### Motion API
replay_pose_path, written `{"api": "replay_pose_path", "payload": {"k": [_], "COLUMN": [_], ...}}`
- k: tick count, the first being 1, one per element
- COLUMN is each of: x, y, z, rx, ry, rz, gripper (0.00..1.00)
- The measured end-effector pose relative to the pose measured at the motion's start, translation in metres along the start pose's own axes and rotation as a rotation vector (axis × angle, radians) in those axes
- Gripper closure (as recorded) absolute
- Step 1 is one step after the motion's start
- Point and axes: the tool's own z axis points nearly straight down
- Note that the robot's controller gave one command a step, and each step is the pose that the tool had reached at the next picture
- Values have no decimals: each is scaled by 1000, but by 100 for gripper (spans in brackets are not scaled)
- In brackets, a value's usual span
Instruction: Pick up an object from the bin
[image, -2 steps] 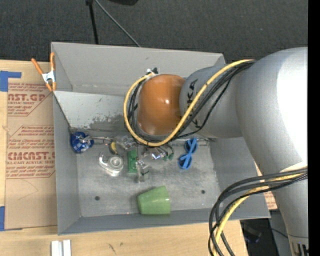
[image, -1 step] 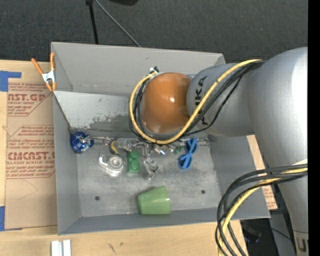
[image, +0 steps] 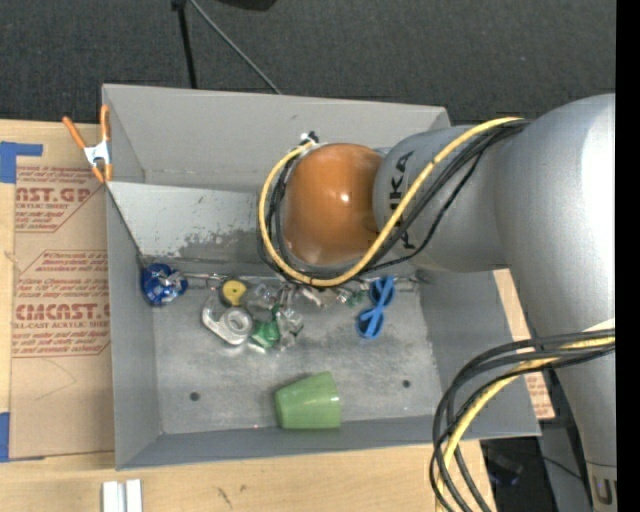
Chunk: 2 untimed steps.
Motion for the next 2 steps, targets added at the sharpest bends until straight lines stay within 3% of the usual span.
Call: {"api": "replay_pose_path", "payload": {"k": [1,2], "x": [48,65], "y": [27,14], "z": [-13,-149], "rx": [-3,2], "ry": [8,3], "rz": [-242,-189], "gripper": [100,100]}}
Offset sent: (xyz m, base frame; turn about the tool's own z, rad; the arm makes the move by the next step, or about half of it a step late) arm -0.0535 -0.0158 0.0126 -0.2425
